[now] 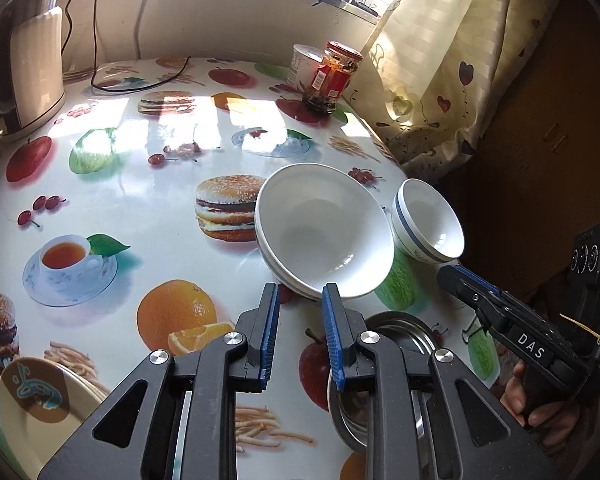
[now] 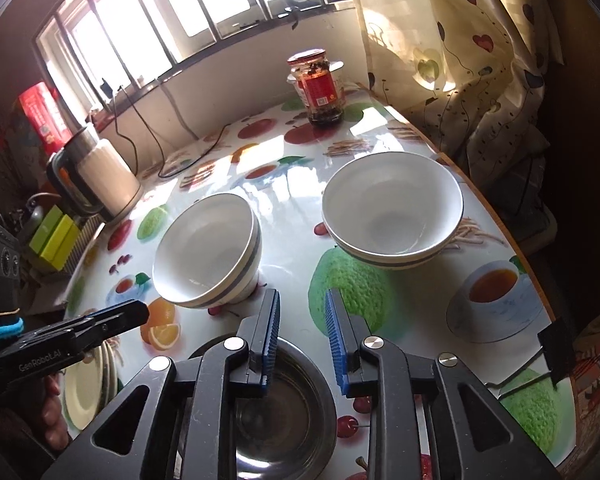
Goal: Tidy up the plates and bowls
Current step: 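Close both grippers on the rim of a white striped bowl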
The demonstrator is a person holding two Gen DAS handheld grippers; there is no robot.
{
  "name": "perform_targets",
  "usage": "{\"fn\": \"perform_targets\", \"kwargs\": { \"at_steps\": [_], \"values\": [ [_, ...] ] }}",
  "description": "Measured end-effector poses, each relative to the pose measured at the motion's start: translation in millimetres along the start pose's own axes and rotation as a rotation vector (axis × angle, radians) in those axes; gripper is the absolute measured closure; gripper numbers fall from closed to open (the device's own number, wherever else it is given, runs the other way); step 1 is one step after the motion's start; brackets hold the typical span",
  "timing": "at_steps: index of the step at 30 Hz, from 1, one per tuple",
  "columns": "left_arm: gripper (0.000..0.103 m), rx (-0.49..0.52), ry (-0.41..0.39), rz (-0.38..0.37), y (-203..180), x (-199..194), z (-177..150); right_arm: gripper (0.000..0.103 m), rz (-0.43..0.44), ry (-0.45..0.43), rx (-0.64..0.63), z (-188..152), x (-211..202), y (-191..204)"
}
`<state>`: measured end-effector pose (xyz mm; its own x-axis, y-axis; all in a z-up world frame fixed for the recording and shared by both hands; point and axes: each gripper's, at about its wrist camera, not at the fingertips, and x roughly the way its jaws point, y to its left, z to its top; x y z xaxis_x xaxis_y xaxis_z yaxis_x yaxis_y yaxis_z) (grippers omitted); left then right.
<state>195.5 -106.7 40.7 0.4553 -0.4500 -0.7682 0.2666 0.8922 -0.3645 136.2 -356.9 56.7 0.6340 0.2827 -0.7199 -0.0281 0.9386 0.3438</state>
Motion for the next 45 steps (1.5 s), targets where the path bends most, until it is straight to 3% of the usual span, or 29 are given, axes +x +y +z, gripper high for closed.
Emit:
{"fn": "perform_targets", "kwargs": {
  "at_steps": [9, 27, 32, 38, 41, 45],
  "values": [
    [0.080, -0.022, -0.016, 0.040, 8, 17, 24, 0.073, -0.030, -0.011, -0.057, 27, 30, 25],
    [0.080, -0.031, 0.013, 0.117, 12, 42, 27, 0.074, -0.076, 0.029, -0.138, 32, 63, 35],
    [0.080, -0.022, 0.016, 0.131, 11, 44, 26, 0.085, -0.082, 0.040, -0.163, 32, 68, 40],
    [0.081, -0.013, 0.011, 0.140, 11, 45, 27, 0.091, -0.079, 0.041, -0.176, 32, 71, 44],
    [0.089, -0.007, 0.007, 0.134, 9, 45, 26, 0.094, -0.076, 0.041, -0.180, 32, 72, 47],
    [0.089, 0.002, 0.001, 0.142, 7, 45, 27, 0.094, -0.085, 0.038, -0.185, 31, 72, 48]
  ]
}}
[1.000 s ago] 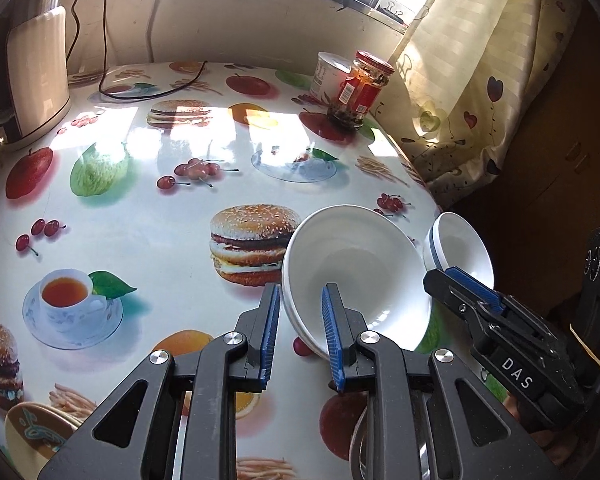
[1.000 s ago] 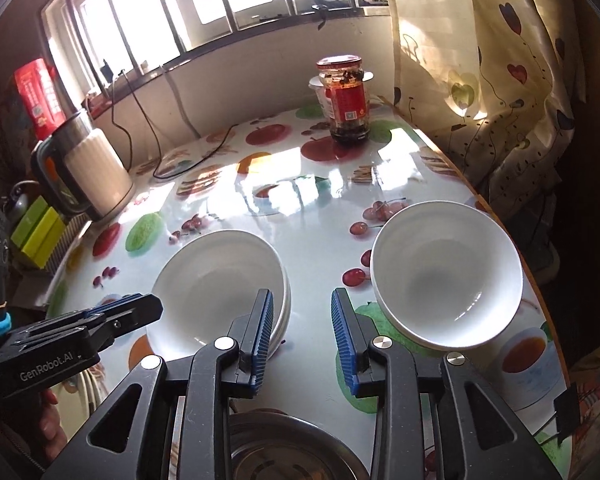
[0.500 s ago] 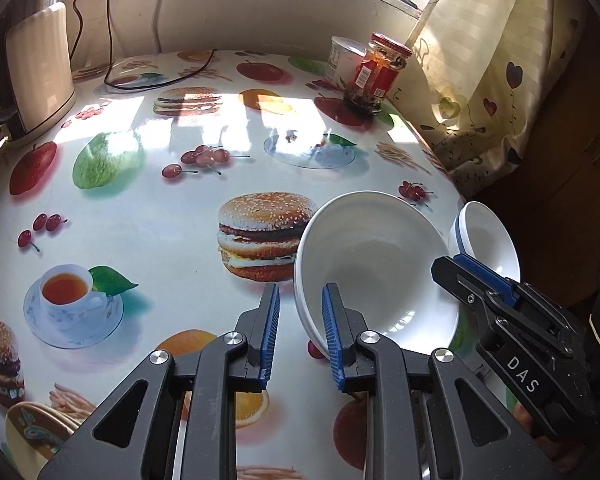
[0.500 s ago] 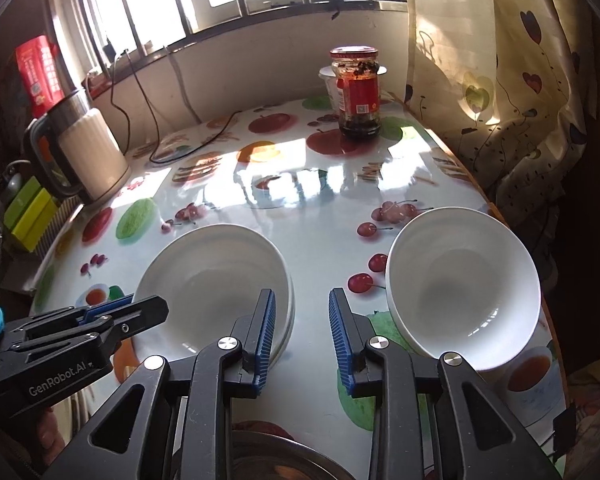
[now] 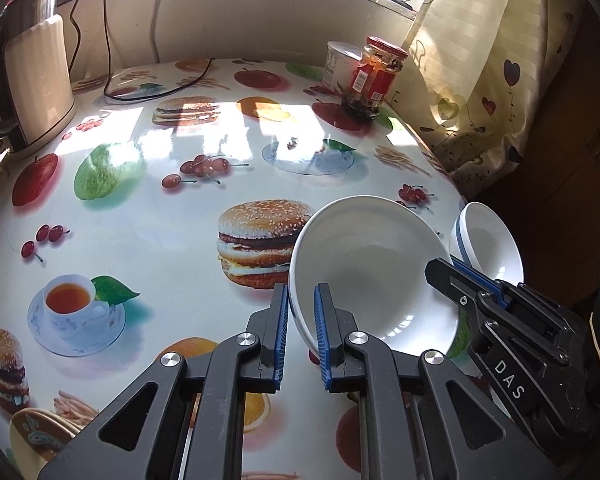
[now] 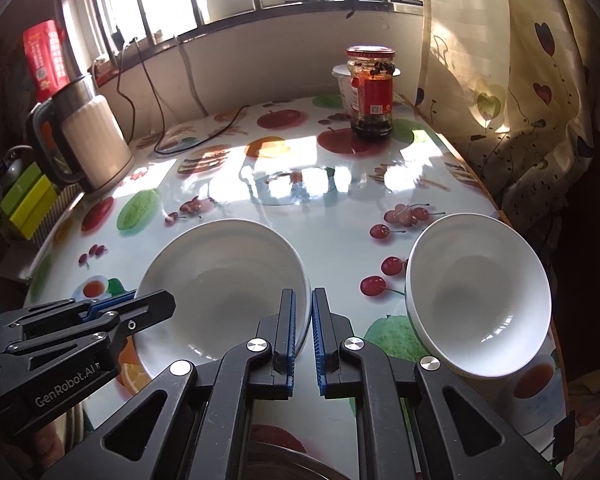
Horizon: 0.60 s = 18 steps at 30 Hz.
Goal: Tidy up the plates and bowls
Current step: 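Close both grippers on the rim of a white striped bowl, then lift the white bowl and lower it into the steel bowl, opening both grippers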
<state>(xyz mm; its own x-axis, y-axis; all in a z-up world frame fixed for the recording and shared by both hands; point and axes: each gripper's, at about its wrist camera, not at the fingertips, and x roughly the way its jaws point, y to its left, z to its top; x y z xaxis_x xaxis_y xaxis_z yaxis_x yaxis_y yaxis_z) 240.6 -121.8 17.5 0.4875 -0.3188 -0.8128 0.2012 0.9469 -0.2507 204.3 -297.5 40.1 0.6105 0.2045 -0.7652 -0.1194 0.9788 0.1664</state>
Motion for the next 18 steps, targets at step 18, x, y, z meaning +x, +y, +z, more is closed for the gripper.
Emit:
{"fn": "perform_targets", "kwargs": {
  "at_steps": [18],
  "values": [
    [0.092, -0.004, -0.007, 0.006, 0.0, -3.8, 0.3, 0.094, -0.011, -0.016, 0.010, 0.6, -6.5, 0.1]
  ]
}}
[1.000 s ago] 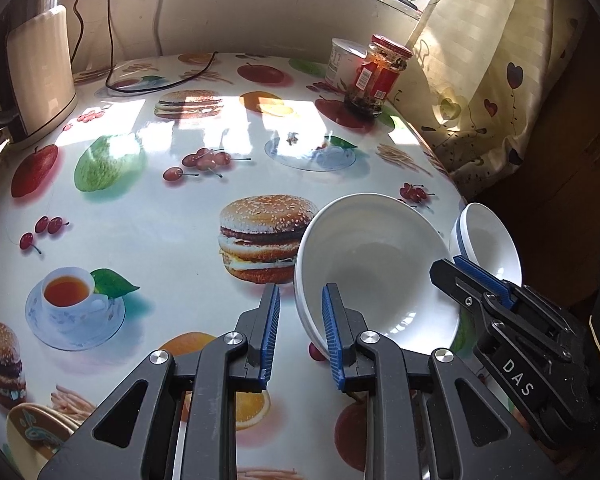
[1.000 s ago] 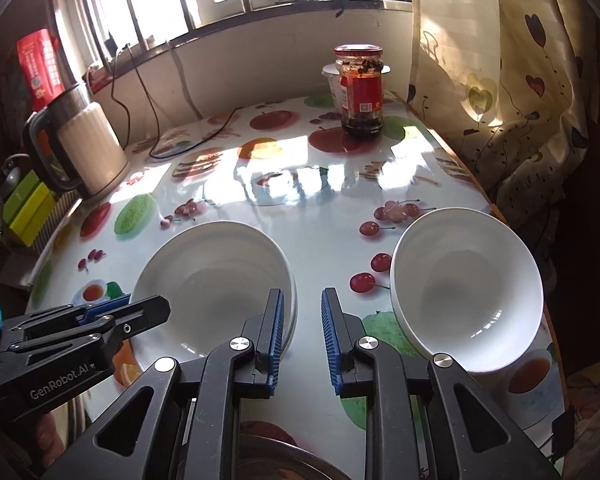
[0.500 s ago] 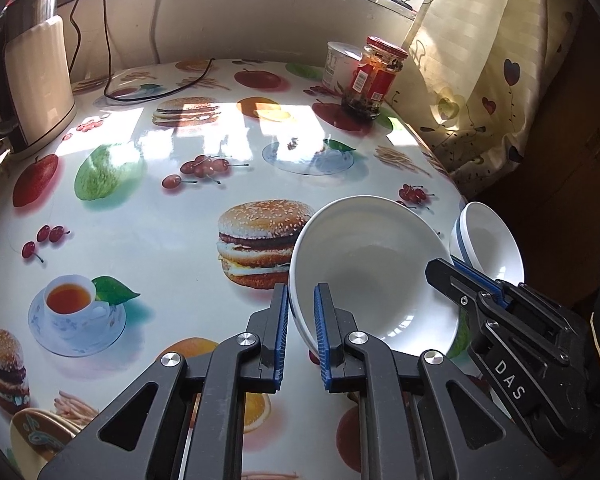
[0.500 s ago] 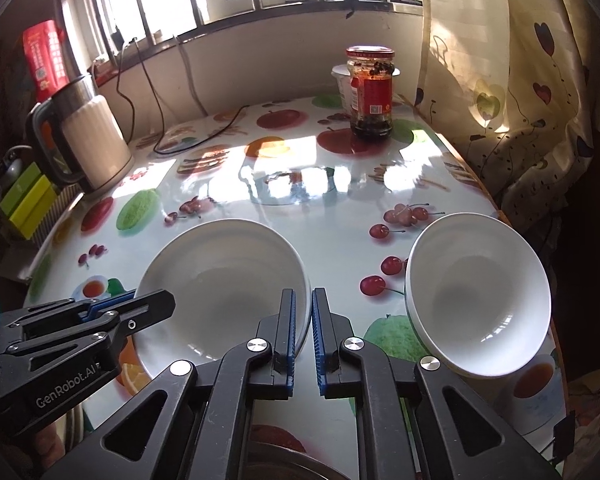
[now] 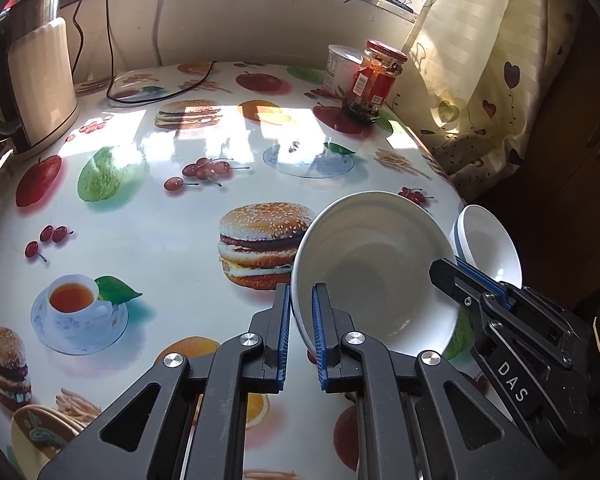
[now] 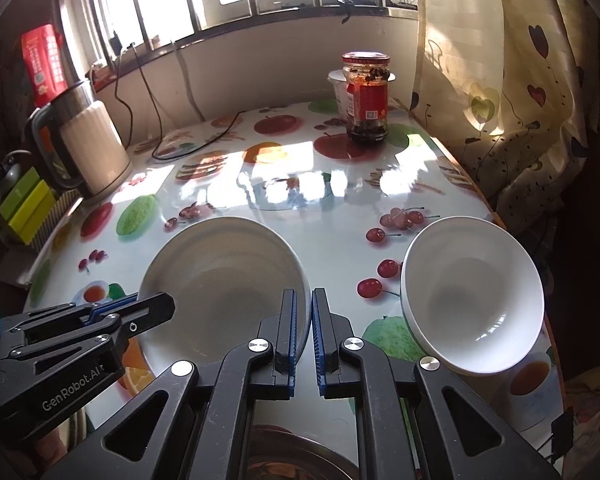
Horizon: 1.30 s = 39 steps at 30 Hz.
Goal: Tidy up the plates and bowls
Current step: 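Lift the white bowl and lower it into the steel bowl, opening both grippers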
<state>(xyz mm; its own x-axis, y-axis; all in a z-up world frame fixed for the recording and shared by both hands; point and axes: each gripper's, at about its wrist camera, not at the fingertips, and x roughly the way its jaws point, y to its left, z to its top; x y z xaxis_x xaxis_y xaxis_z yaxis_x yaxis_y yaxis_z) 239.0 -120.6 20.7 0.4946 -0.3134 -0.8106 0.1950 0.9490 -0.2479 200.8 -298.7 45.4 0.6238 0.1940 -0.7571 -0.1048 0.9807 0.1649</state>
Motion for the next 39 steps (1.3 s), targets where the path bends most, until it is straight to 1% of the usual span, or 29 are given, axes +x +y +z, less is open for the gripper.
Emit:
{"fn": "perform_targets", "kwargs": {
  "at_steps": [18, 27, 39],
  "values": [
    [0.092, 0.017, -0.034, -0.023, -7, -23, -7, 0.094, 0.002, -0.038, 0.019, -6, -29, 3],
    [0.092, 0.037, -0.048, -0.048, -16, -40, -17, 0.094, -0.003, -0.067, 0.033, -18, -55, 3],
    [0.092, 0.083, -0.044, -0.081, -29, -57, -37, 0.094, -0.036, -0.095, 0.048, -41, -87, 3]
  ]
}}
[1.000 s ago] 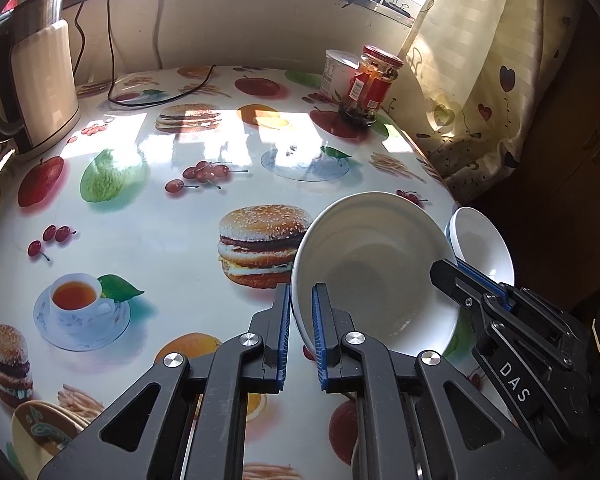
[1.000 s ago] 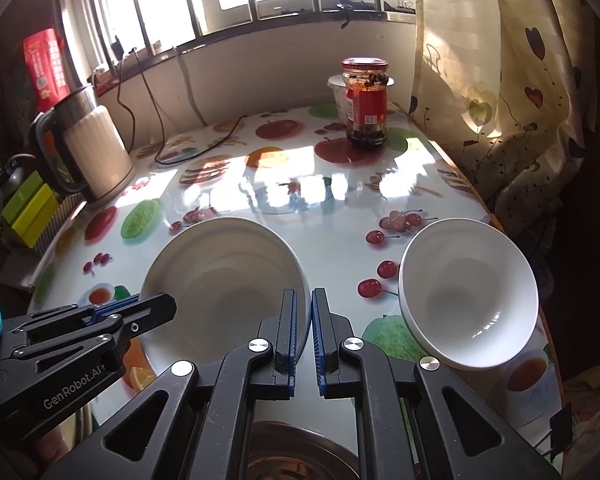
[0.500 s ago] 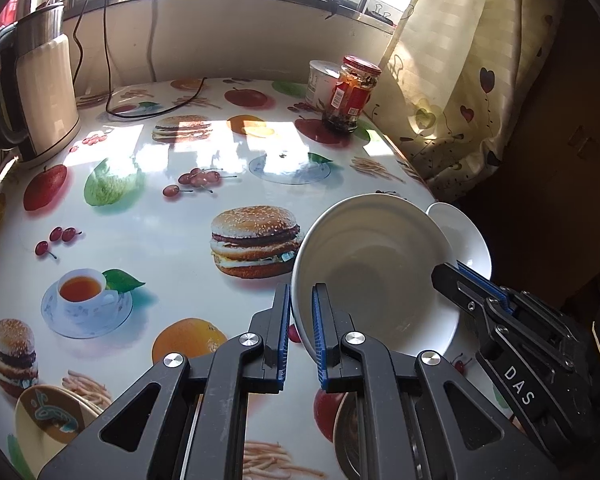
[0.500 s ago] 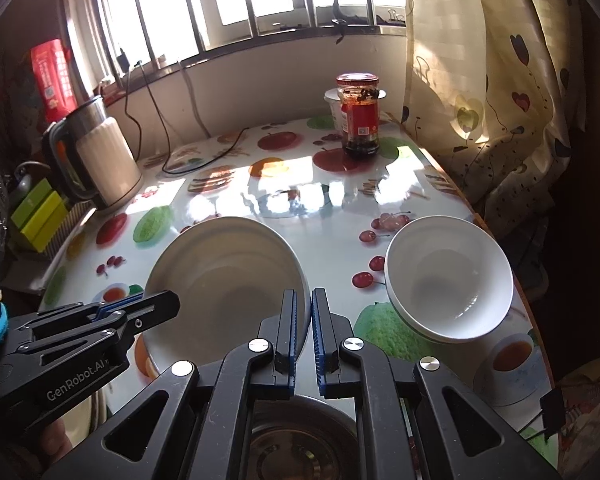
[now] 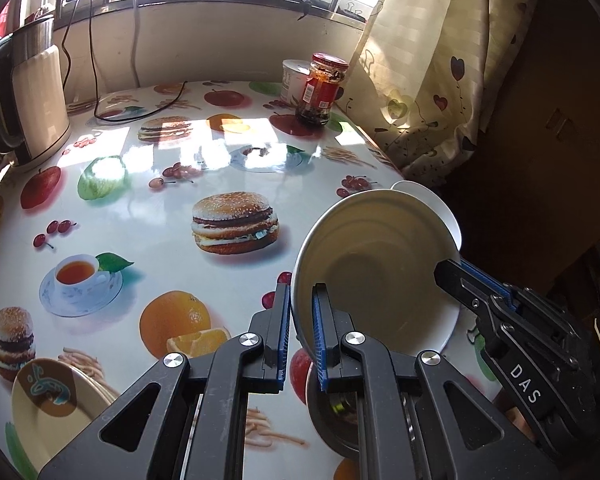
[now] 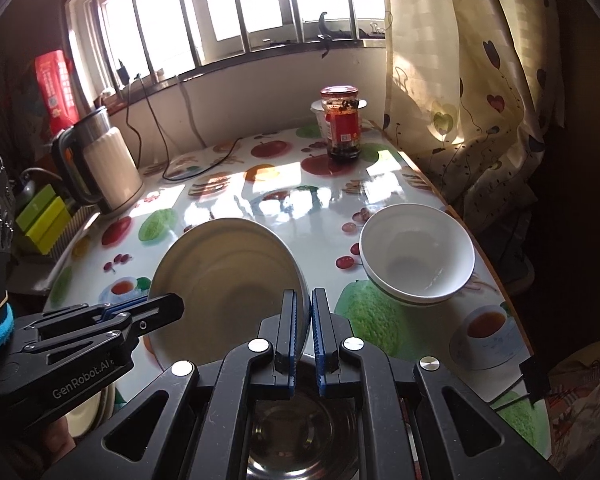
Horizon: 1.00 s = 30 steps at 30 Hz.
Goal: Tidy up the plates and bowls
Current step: 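Lift the white bowl and lower it into the steel bowl, opening both grippers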
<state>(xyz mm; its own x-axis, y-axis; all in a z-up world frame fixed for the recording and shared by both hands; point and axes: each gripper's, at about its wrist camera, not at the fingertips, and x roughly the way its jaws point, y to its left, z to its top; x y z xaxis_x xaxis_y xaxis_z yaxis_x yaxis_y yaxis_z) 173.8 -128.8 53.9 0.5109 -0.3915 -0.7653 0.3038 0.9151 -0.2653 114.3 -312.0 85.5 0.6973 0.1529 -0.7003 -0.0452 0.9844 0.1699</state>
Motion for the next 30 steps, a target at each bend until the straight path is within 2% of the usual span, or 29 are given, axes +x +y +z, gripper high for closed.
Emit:
{"fn": "perform_targets", "kwargs": {
  "at_steps": [17, 30],
  "values": [
    [0.092, 0.024, 0.030, -0.036, -14, -10, -22, 0.094, -0.025, -0.013, 0.031, -25, -29, -8],
    [0.092, 0.035, 0.074, -0.040, -22, -8, -41, 0.094, -0.019, 0.015, 0.070, -49, -36, -16]
  ]
}}
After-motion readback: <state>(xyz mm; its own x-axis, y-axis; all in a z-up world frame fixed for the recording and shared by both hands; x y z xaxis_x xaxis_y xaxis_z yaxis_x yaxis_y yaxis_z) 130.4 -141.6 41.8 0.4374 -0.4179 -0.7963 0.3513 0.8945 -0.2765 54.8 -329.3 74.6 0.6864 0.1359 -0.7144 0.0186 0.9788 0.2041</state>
